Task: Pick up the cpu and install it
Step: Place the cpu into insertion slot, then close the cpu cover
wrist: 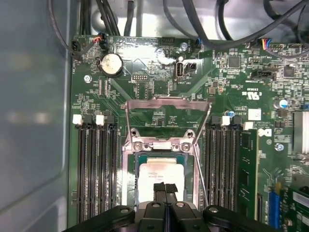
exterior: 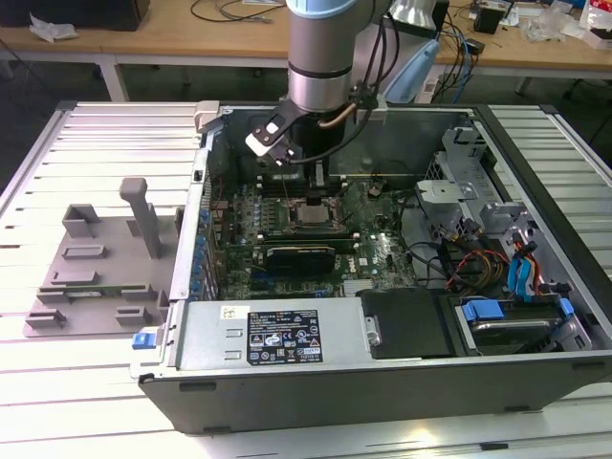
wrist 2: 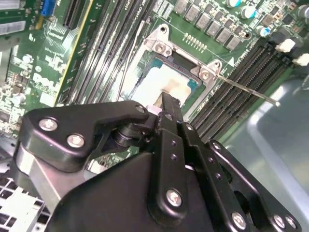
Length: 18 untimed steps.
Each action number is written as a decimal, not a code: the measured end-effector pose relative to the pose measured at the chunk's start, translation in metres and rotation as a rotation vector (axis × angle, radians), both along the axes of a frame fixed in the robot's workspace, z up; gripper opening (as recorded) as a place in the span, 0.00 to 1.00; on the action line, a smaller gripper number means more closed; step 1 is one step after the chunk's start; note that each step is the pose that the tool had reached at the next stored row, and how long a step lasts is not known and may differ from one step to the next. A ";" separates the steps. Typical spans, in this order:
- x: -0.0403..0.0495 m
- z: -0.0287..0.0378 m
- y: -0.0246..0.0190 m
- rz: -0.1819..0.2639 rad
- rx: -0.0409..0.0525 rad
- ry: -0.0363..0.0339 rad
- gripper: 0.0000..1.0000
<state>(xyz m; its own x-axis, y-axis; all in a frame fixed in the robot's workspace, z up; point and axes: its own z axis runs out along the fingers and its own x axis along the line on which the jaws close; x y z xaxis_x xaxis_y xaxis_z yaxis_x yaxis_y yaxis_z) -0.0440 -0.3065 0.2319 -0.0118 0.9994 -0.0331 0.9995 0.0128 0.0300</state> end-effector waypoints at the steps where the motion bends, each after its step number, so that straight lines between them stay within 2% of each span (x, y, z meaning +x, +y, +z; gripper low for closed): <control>1: 0.0000 0.0021 0.0000 0.000 -0.0002 0.0000 0.11; 3: 0.0000 0.0073 0.0000 0.000 -0.0008 0.0000 0.11; 18: 0.0021 0.0076 0.0000 0.000 -0.0010 0.0000 0.11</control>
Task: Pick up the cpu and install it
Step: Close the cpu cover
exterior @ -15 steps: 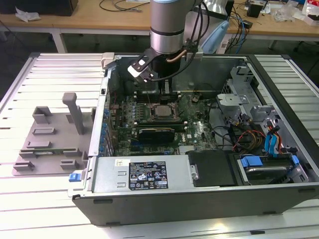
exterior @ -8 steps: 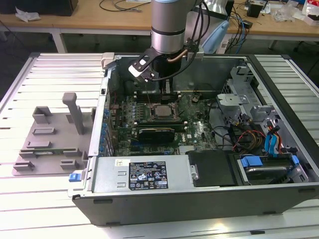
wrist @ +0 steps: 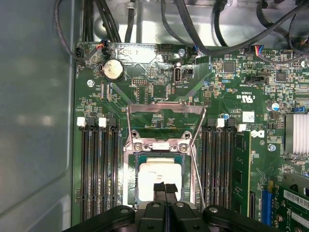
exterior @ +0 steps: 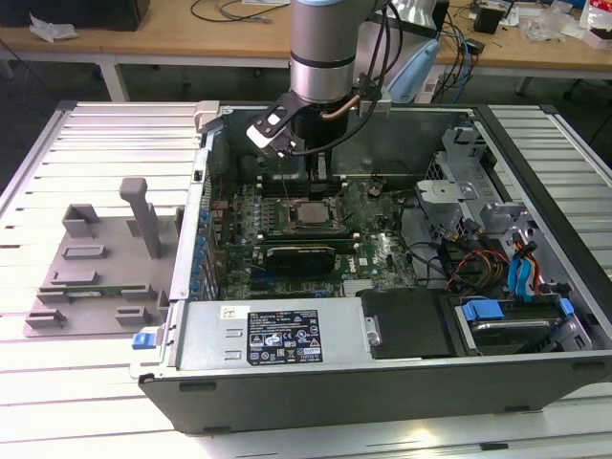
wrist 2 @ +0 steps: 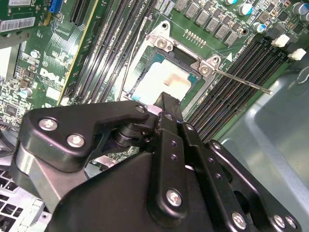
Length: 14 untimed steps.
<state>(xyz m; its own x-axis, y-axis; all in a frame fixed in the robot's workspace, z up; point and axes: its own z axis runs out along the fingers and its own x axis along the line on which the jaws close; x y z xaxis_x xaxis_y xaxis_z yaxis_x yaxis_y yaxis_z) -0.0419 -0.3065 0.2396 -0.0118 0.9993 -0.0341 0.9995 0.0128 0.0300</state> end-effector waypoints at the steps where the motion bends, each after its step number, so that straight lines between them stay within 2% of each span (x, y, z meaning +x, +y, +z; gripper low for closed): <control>1: 0.0000 0.0000 0.0000 0.000 0.0000 0.0000 0.11; 4: 0.0001 0.0001 0.0000 0.000 0.0001 -0.0001 0.11; 7: 0.0001 0.0066 0.0000 0.000 -0.0001 0.0001 0.11; 11: 0.0001 0.0206 0.0000 0.000 -0.0001 0.0000 0.11; 14: 0.0001 0.0337 0.0000 0.000 -0.0001 0.0000 0.11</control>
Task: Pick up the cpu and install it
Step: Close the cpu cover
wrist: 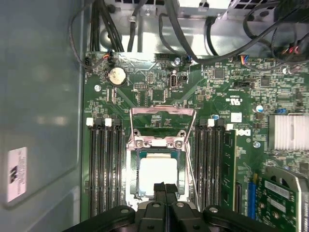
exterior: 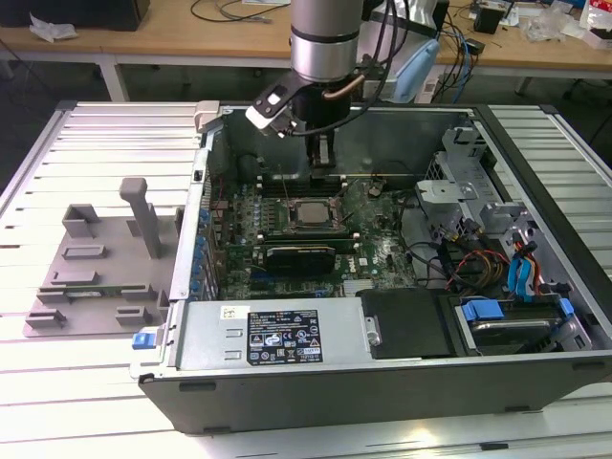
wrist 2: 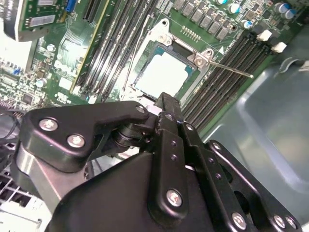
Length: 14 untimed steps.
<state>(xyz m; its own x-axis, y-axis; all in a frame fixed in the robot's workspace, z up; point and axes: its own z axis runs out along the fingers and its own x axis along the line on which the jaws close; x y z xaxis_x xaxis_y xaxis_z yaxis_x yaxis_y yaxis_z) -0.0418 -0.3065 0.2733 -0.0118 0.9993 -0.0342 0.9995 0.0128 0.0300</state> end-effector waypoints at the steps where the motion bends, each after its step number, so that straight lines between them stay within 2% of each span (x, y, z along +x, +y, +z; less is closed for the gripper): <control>1: 0.0000 0.0053 0.0000 0.000 -0.0001 0.0000 0.11; 5: 0.0000 0.0198 0.0000 0.000 -0.0001 0.0000 0.11; 8: 0.0003 0.0199 0.0000 0.000 0.0001 0.0000 0.11; 14: 0.0106 0.0200 0.0000 0.000 0.0001 0.0000 0.11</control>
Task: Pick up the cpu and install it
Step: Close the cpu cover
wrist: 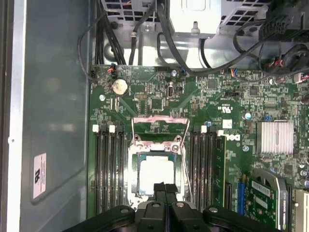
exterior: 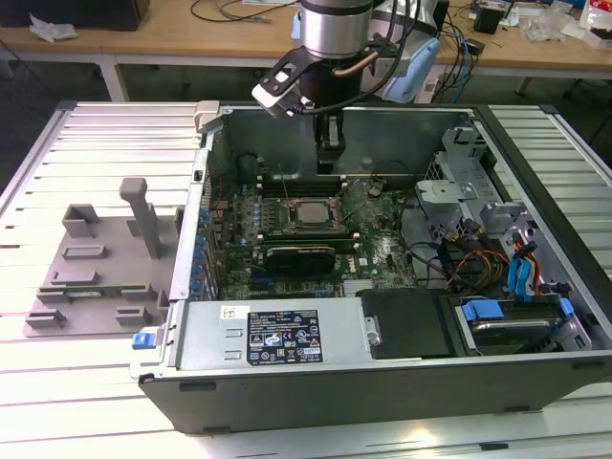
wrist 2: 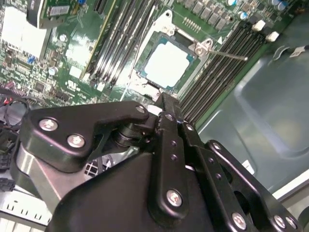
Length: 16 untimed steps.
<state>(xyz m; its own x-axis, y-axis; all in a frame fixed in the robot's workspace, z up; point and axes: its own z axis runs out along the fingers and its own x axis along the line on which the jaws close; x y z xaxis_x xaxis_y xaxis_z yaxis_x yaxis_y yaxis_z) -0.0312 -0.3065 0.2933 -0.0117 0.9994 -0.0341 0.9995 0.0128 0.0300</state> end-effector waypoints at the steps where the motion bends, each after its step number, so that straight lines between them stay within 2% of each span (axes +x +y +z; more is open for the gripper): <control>1: 0.0018 0.0000 0.0000 0.000 -0.0001 0.0001 0.11; 3: 0.0136 0.0000 0.0000 0.000 0.0001 0.0000 0.11; 5: 0.0203 0.0000 0.0000 0.000 0.0000 0.0000 0.11; 8: 0.0386 -0.0001 0.0000 0.000 -0.0001 0.0003 0.11; 13: 0.0583 -0.0007 0.0000 0.000 0.0002 0.0017 0.11; 16: 0.0761 -0.0012 0.0000 0.000 0.0001 0.0033 0.11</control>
